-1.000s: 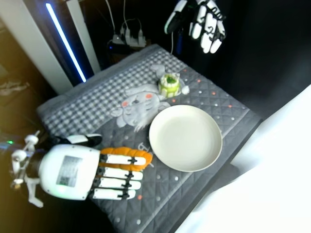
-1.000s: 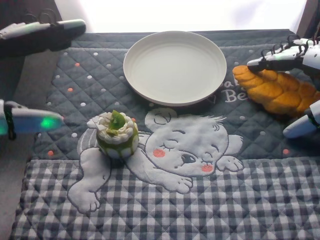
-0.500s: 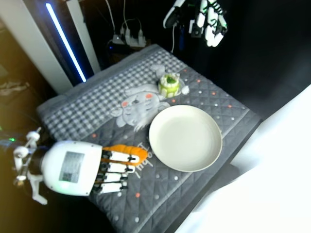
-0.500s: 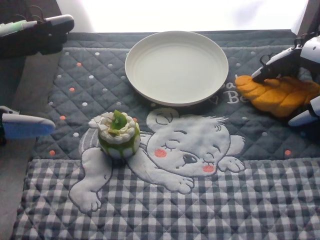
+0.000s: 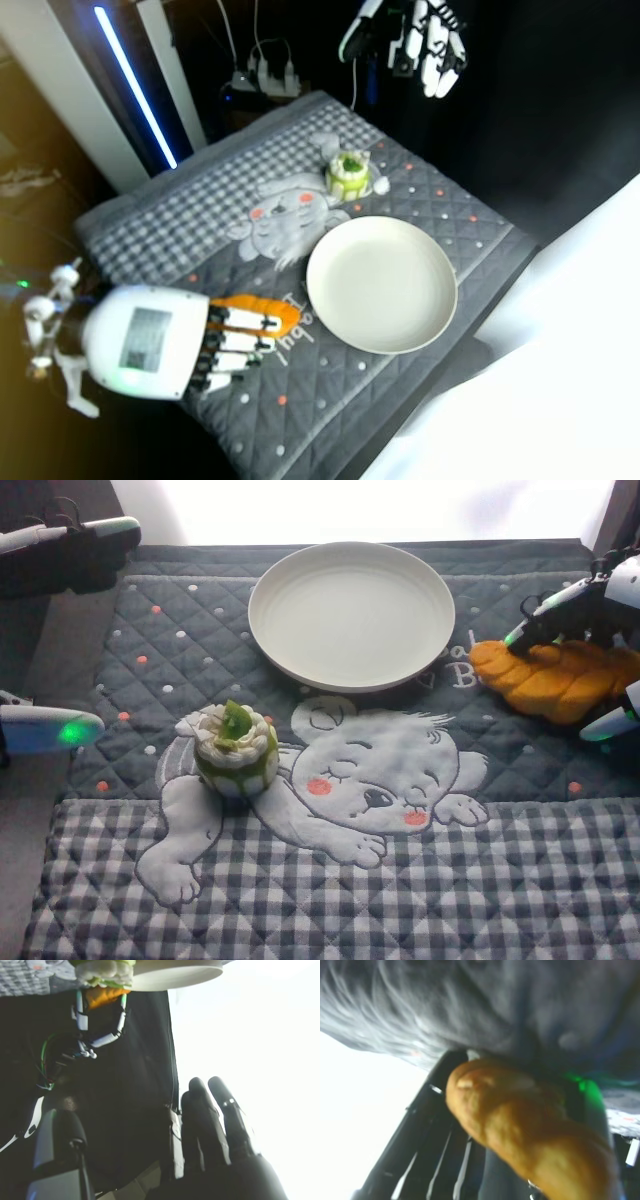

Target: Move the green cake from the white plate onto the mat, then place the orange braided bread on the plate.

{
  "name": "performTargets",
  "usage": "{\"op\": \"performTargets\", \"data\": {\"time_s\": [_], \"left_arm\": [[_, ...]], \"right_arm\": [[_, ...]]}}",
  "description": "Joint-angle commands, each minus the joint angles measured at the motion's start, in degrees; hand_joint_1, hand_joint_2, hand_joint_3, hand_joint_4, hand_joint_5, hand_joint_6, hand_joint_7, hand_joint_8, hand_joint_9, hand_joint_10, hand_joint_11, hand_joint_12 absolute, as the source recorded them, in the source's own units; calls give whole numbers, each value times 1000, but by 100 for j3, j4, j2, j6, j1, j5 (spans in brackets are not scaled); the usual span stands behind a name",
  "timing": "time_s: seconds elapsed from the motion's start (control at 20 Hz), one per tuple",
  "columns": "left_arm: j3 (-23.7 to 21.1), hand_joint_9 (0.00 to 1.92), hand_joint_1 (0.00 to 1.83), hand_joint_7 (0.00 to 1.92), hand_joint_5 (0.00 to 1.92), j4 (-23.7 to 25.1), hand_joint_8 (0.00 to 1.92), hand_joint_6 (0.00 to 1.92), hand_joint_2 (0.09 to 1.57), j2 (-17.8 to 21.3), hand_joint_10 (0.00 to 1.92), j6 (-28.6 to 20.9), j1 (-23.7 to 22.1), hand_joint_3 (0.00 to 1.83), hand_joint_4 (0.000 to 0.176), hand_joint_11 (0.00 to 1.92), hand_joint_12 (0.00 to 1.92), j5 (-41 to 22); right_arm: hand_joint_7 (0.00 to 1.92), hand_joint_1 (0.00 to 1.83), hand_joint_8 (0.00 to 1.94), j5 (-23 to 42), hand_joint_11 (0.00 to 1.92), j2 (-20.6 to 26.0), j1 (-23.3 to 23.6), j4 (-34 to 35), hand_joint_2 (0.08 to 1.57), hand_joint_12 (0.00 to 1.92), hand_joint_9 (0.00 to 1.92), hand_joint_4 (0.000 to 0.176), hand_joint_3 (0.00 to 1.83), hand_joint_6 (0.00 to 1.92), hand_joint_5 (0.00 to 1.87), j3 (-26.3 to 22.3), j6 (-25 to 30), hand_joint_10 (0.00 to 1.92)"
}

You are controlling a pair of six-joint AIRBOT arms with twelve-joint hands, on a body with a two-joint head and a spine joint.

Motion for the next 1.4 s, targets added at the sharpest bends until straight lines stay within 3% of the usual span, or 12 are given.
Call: {"op": "performTargets", "data": {"time_s": [0.0,0.2,0.3,0.35,0.4,0.55,0.7,0.9,0.95,1.1,1.25,1.35], "left_arm": [[-7,474,753,381,277,-205,2,1,977,34,0,-12,-25,14,176,53,1047,-698],[-14,439,733,330,216,-211,0,0,805,23,1,-13,-14,0,176,39,1022,-711],[-17,410,751,276,168,-224,0,0,798,23,0,-13,3,0,176,6,1044,-715],[-18,398,741,270,162,-238,0,0,819,14,0,-12,18,0,166,0,1018,-724],[-18,403,774,271,175,-245,1,5,834,0,3,-11,26,0,169,0,1018,-726],[-14,361,798,241,151,-238,0,2,774,-68,0,13,27,0,162,0,1013,-705],[-14,339,824,231,175,-239,0,5,750,-68,0,12,37,0,139,0,961,-761],[9,337,758,234,150,-238,3,0,752,-69,4,33,34,0,162,0,1014,-769],[10,290,737,198,117,-238,2,0,791,-81,1,44,34,9,125,0,952,-770],[138,318,705,246,164,-230,9,12,779,-293,12,16,35,0,134,0,885,-767],[359,315,797,253,122,-103,0,0,790,-526,1,-241,-57,0,108,0,825,-666],[418,262,833,209,116,51,4,0,793,-575,5,-279,-195,0,98,0,657,-524]], "right_arm": [[1154,1403,630,816,1068,125,24,304,1044,694,1201,0,1,729,981,-13,7,938],[1185,1286,821,1547,980,402,24,642,1070,1145,1328,0,1,799,989,-290,-103,343],[1150,1291,928,1867,1029,546,26,733,1072,1289,1357,0,0,677,1022,-479,-266,483],[1137,1386,774,1953,1060,591,27,746,1046,1276,1213,0,0,360,1122,-563,-365,950],[1039,1391,851,1954,1066,600,36,746,1089,1175,1090,0,0,649,954,-599,-441,1113],[1228,1408,513,1917,1061,535,374,660,1041,1189,1197,0,0,693,965,-595,-488,984],[1164,1295,895,1781,1170,459,763,526,1079,1244,1368,0,0,665,996,-595,-628,652],[1093,1280,905,1540,1208,187,1031,516,1077,1458,1350,0,0,789,1038,-501,-1014,972],[1208,1210,986,1495,1262,101,1070,516,1067,1573,1359,0,0,786,1078,-443,-1016,1210],[1293,1188,1851,1331,1508,-337,1139,585,1082,1909,1519,0,2,856,1046,-131,-1014,1891],[1127,1138,1940,1171,1467,-651,1277,603,1181,1921,1420,0,13,1172,843,156,-998,1921],[1056,1235,1019,1021,1023,-801,1450,600,1139,1240,1155,0,0,1090,846,306,-998,756]]}}
